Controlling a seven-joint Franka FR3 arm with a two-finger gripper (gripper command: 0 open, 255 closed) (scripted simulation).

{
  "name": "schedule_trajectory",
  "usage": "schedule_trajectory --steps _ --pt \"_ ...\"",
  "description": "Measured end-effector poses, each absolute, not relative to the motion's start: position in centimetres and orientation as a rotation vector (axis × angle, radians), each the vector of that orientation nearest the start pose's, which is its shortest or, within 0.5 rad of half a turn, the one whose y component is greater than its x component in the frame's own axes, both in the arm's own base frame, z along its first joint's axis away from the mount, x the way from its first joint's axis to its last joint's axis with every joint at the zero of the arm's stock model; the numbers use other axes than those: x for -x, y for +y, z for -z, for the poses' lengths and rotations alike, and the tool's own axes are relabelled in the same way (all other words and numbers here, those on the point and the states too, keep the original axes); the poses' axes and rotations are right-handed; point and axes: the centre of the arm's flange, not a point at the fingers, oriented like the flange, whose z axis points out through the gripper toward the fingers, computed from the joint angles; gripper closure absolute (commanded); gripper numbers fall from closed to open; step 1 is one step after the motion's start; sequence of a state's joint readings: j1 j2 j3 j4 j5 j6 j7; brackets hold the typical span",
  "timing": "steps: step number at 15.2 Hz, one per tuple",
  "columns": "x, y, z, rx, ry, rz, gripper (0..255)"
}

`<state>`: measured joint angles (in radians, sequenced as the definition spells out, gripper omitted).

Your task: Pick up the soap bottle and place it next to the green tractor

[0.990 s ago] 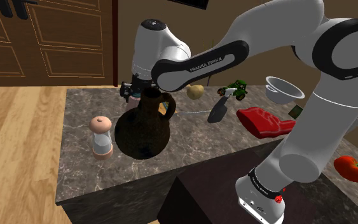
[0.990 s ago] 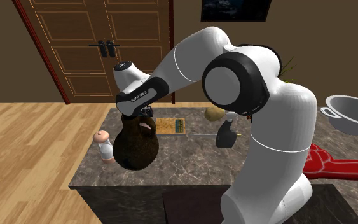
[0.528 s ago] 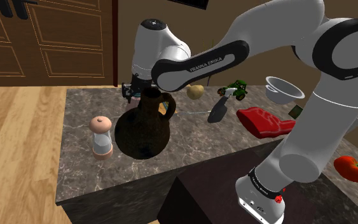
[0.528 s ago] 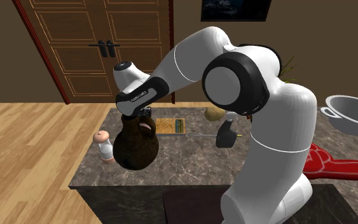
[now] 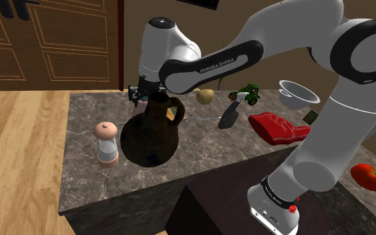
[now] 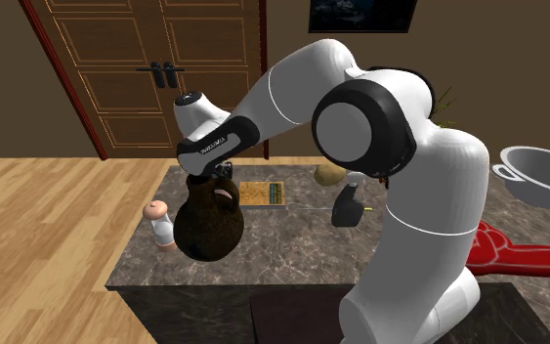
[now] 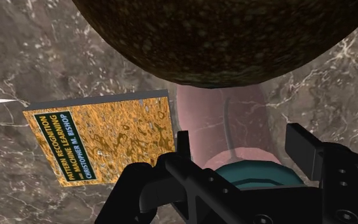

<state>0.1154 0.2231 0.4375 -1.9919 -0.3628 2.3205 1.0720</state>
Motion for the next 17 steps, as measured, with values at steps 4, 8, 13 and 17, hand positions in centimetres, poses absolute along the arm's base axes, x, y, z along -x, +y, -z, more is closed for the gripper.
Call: schedule_trajectory --steps 4,8,13,17 --pt "-52.4 30.4 -39.2 3.117 0.478 0.361 255" --pt "-52.4 30.5 -41.3 3.117 0.478 0.361 255" --pt "-52.3 30.4 -43.9 3.117 0.478 0.361 255" --pt "-52.3 30.5 -46.0 3.117 0.478 0.361 255"
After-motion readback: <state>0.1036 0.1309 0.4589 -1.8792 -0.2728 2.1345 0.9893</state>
